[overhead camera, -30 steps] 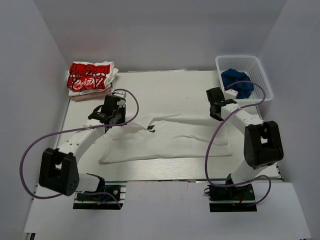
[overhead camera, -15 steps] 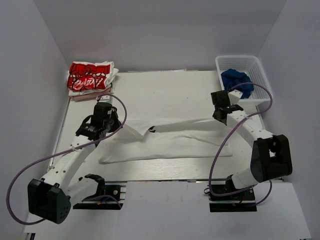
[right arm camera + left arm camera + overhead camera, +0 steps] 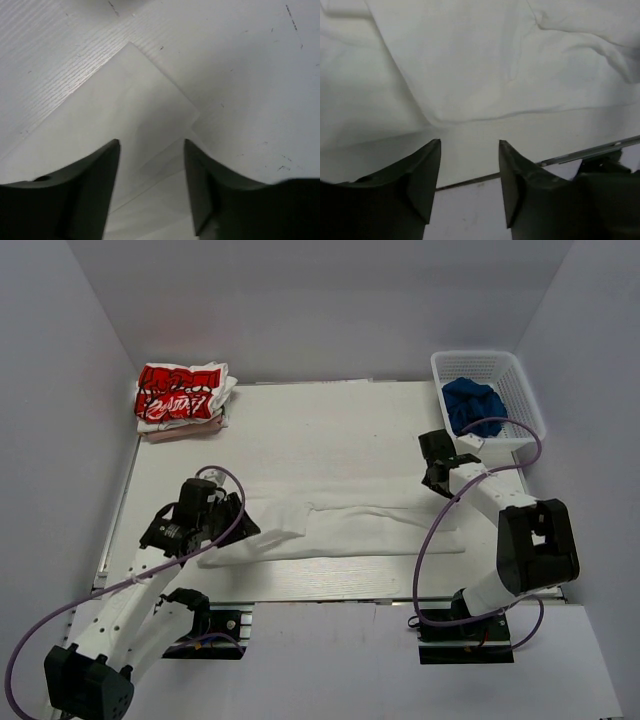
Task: Fold and stack the t-shirts
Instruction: Fold the other side of the tshirt into a rectangle, then rotate the tshirt 90 degrees
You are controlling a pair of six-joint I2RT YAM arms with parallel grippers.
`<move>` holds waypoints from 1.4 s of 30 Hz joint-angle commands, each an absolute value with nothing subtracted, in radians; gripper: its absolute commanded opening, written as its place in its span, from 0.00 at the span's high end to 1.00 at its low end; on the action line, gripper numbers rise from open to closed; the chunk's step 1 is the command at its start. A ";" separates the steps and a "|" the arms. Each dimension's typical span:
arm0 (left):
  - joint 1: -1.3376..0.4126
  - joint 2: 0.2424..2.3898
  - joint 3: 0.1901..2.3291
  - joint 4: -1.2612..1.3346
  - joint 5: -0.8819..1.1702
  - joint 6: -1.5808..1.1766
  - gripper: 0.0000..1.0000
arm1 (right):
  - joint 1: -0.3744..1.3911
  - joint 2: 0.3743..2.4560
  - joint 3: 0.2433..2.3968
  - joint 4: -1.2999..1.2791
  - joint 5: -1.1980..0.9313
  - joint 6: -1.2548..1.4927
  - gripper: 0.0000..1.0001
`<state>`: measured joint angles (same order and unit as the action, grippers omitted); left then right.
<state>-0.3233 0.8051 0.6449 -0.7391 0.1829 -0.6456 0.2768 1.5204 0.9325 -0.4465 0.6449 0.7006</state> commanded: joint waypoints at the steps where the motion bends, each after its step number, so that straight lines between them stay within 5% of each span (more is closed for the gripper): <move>1: -0.325 0.782 0.653 -0.846 0.244 -0.676 0.37 | 0.265 1.507 0.927 -0.503 0.710 0.742 0.34; 2: -0.325 0.782 0.678 -0.859 0.244 -0.654 0.01 | 0.265 1.502 0.942 -0.523 0.712 0.745 0.23; 5: -0.325 0.813 0.718 -0.853 0.213 -0.653 0.00 | 0.270 1.447 0.936 -0.513 0.701 0.718 0.10; 13: -0.325 1.148 0.709 -0.430 0.241 -0.644 0.00 | 0.273 1.416 0.842 -0.143 0.133 0.393 0.10; 24: -0.315 1.788 0.974 -0.419 0.092 -0.644 0.00 | 0.279 1.599 0.795 -0.103 0.055 0.502 0.10; 29: -0.305 2.232 1.430 -0.506 0.043 -0.614 0.00 | 0.355 1.435 0.587 -0.092 0.011 0.541 0.10; 35: -0.328 2.784 2.429 -0.608 0.284 -0.584 0.00 | 0.652 1.305 0.457 -0.170 -0.185 0.496 0.10; 42: -0.374 2.887 2.452 -0.100 0.396 -0.767 0.00 | 0.985 1.410 0.515 -0.170 -0.334 0.348 0.10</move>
<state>-0.3332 2.7636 2.4374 -0.1921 0.3588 -0.7002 0.9077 1.3437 0.5472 0.0067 -0.1810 0.4225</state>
